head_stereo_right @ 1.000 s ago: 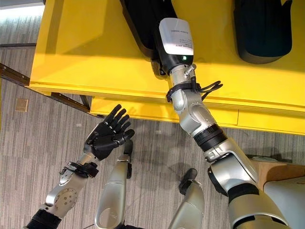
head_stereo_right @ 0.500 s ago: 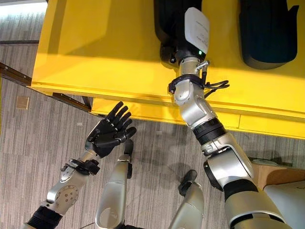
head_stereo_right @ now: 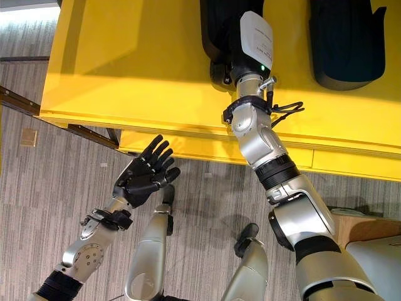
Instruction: Move parts from the plastic box to the shelf.
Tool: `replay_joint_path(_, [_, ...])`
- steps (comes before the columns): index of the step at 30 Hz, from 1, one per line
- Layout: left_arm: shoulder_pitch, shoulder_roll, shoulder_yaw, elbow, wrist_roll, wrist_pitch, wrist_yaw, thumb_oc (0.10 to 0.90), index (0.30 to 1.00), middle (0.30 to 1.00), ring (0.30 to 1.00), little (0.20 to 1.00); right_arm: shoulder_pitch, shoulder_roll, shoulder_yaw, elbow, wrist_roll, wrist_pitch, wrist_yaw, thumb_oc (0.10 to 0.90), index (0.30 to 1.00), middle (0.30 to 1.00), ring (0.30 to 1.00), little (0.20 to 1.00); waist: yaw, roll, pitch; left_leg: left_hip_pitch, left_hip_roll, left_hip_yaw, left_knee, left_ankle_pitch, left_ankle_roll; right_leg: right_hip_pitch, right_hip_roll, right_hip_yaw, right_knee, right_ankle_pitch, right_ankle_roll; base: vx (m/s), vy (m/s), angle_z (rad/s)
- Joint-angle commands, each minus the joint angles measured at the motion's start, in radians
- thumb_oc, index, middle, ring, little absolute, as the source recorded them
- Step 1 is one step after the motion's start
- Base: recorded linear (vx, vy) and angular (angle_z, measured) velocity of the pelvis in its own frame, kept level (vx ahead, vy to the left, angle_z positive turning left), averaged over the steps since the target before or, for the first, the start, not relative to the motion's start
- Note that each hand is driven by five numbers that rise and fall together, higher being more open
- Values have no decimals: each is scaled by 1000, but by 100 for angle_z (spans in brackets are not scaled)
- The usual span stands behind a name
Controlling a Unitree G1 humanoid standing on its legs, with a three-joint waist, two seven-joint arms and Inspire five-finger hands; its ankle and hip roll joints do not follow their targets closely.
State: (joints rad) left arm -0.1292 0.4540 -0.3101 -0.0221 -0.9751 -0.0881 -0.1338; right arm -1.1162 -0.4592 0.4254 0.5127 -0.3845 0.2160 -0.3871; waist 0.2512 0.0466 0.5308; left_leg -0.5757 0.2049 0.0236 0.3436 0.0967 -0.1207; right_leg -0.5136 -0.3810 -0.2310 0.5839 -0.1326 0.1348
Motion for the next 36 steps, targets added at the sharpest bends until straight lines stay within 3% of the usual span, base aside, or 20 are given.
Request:
replay_joint_path(1, [-22,2,-8,-158,-3,-68,-38,900,1000,1000,1000,1000,-47,-28,48,-62,-78,-19,73,400,300,300,300,300,36,28,-11,13,-59,41,54,-130,90,16,73,-52,40,-46,-69,0,0,0])
replay_joint_path(6, [-9,9,-6,-162,1,-67,-49,900,1000,1000,1000,1000,-31,-34,91,-119,-69,17,142,400,300,300,300,300,35,18,-11,22,-54,44,53,-130,88,25,76,-54,30,-39,-67,3,-7,0])
replay_joint_path(13, [-5,4,-3,-163,8,-67,-52,900,1000,1000,1000,1000,19,-7,87,-151,19,51,113,400,300,300,300,300,26,15,-11,29,-50,48,59,-135,88,27,75,-47,29,-38,-67,0,0,0])
replay_joint_path(24, [-6,-9,-2,-167,30,-75,-35,900,1000,1000,1000,1000,71,13,52,-168,106,49,85,400,300,300,300,300,16,19,-11,32,-52,53,56,-135,89,21,77,-40,34,-40,-69,0,0,0])
replay_joint_path(28, [-13,-13,-3,-168,37,-75,-31,900,1000,1000,1000,1000,94,27,30,-161,148,-6,73,400,300,300,300,300,11,24,-11,33,-53,54,55,-134,90,18,77,-35,35,-39,-70,0,0,0])
replay_joint_path(29, [-15,-13,-4,-170,33,-74,-29,900,1000,1000,1000,1000,96,27,28,-165,173,-21,77,451,371,371,371,371,10,25,-11,32,-54,54,56,-134,89,18,77,-34,36,-40,-70,0,0,0])
replay_joint_path(30, [-16,-14,-3,-171,32,-72,-29,900,1000,1000,1000,1000,101,32,24,-173,185,-35,84,869,956,956,956,956,9,26,-11,33,-56,54,58,-135,90,18,77,-34,37,-40,-70,0,0,0])
replay_joint_path(31, [-14,-15,-3,-171,34,-71,-32,900,1000,1000,1000,1000,104,36,21,-181,193,-34,89,900,1000,1000,1000,1000,9,27,-11,33,-56,54,59,-135,90,18,76,-33,38,-40,-71,0,0,0])
replay_joint_path(33, [-12,-17,-3,-172,31,-67,-36,900,1000,1000,1000,1000,107,40,20,-192,233,-51,120,900,1000,1000,1000,1000,8,29,-11,36,-57,55,60,-136,90,19,76,-31,39,-42,-72,0,0,0])
replay_joint_path(36, [-8,-21,-6,-171,28,-68,-35,900,1000,1000,1000,1000,122,48,29,-223,225,-28,142,900,1000,1000,1000,1000,6,31,-11,42,-59,58,62,-138,90,22,74,-29,42,-43,-74,0,0,0])
